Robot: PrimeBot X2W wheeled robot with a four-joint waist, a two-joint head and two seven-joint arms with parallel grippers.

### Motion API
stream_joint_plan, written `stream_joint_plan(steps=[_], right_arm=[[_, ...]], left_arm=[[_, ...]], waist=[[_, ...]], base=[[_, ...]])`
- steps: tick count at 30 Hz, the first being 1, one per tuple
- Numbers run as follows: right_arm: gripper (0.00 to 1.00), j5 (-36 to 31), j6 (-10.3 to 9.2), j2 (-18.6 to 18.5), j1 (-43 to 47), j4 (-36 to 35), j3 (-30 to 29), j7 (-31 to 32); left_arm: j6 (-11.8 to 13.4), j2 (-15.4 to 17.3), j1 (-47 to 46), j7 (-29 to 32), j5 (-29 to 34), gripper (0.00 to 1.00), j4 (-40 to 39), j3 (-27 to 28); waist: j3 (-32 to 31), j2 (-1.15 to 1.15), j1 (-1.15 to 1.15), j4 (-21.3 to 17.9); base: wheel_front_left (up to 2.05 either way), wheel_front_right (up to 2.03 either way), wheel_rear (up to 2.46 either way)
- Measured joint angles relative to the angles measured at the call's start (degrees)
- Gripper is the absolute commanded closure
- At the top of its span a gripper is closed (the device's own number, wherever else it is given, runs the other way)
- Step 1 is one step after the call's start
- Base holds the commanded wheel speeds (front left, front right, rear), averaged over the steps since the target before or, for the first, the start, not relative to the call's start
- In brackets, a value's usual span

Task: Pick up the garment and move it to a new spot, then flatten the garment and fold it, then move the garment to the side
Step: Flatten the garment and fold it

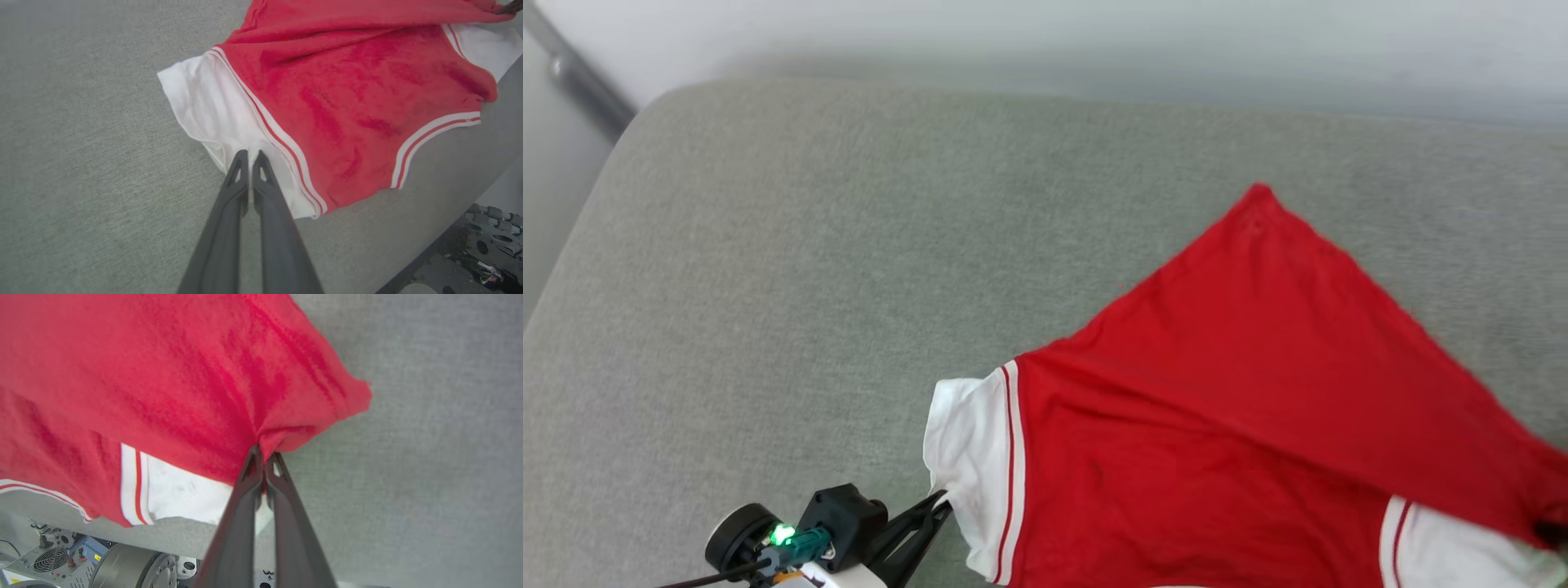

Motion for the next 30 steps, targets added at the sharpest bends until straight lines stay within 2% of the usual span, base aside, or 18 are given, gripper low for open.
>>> stream_joint_plan(steps=[7,12,13,14,19,23,26,30], right_arm=[[1.0,1.0,0.0,5.9,13.2,-4.0,-3.5,-2.0],[1.0,0.9,0.0,6.3,15.2,-2.9,-2.9,-3.6],[0.46,0.9,0.0,6.3,15.2,-2.6,-2.6,-3.9],[0.0,1.3,0.0,6.3,15.2,-2.5,-2.4,-4.0],[0.0,2.9,0.0,4.4,14.7,-3.3,-2.2,-5.0],[0.0,2.9,0.0,-0.4,12.6,-7.1,-0.7,-4.5],[0.0,4.3,0.0,-2.7,9.1,-10.4,-0.2,-3.0],[0.0,5.3,0.0,-3.9,1.2,-14.3,1.5,-0.1]], left_arm=[[0.4,-0.8,1.1,-1.2,-0.6,1.0,1.3,-0.3],[0.7,-1.0,1.2,-1.5,-0.7,1.0,1.3,-0.3],[0.7,-1.0,1.3,-1.6,-0.8,1.0,1.2,-0.3],[0.8,-1.0,1.3,-1.5,-0.8,1.0,1.1,-0.4],[0.9,-0.9,1.2,-1.5,-0.8,1.0,0.2,-0.5],[0.9,-0.7,0.7,-1.4,-0.5,1.0,-0.8,-0.3],[1.0,-0.7,-0.3,-1.5,-0.5,1.0,-2.1,0.4],[1.2,-0.3,-1.5,-2.0,0.1,1.0,-3.4,1.2]], waist=[[-3.8,0.0,0.0,-2.5],[-4.7,0.0,0.0,-2.7],[-4.8,0.0,0.0,-2.6],[-4.8,0.0,0.0,-2.6],[-4.3,0.0,0.0,-2.0],[-3.4,0.0,0.01,-1.0],[-2.3,0.0,0.01,0.0],[-0.5,0.0,0.02,1.8]], base=[[0.0,0.0,0.0],[0.0,0.0,0.0],[0.0,0.0,0.0],[0.0,0.0,0.0],[0.0,0.0,0.0],[0.0,0.0,0.0],[0.0,0.0,0.0],[0.0,0.0,0.0]])
